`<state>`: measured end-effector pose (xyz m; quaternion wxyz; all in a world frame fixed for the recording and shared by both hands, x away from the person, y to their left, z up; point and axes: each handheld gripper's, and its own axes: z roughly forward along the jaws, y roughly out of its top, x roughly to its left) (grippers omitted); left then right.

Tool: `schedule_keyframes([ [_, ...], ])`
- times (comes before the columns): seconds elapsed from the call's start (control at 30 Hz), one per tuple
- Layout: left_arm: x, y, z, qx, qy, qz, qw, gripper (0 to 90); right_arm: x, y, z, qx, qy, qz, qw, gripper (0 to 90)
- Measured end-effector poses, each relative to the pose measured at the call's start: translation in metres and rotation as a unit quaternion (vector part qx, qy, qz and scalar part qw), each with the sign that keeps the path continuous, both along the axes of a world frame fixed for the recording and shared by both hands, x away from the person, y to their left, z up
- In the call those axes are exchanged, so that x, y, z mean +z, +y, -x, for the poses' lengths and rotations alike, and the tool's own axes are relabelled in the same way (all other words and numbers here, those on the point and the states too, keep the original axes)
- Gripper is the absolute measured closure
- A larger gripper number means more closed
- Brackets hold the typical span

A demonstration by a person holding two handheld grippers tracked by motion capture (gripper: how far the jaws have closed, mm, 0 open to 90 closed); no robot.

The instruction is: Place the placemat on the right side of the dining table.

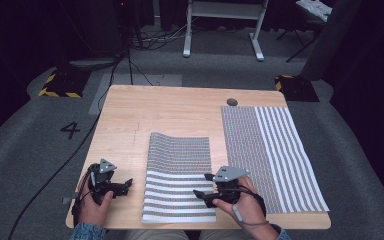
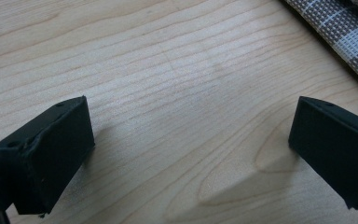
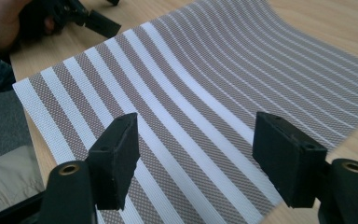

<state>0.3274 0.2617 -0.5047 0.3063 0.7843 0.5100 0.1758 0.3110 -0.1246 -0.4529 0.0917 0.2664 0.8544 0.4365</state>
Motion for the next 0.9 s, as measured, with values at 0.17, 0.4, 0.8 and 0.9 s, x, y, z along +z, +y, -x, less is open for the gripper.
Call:
schedule_keyframes([
  [0.17,0.0,0.0,0.0,0.001,-0.001,0.0,1.0,0.1,-0.012,0.021,0.0,0.015,0.006,0.019,0.9997,30.7],
  [0.4,0.0,0.0,0.0,0.001,-0.002,0.0,1.0,0.1,-0.028,0.041,0.0,0.005,0.009,0.014,0.9998,26.7],
  [0.8,0.0,0.0,0.0,0.0,0.0,0.0,1.0,0.1,-0.05,0.051,0.005,0.008,-0.008,0.055,0.9984,17.3],
  [0.9,0.0,0.0,0.0,0.001,-0.002,-0.001,1.0,0.1,-0.052,0.051,0.007,0.012,-0.014,0.049,0.9987,15.0],
])
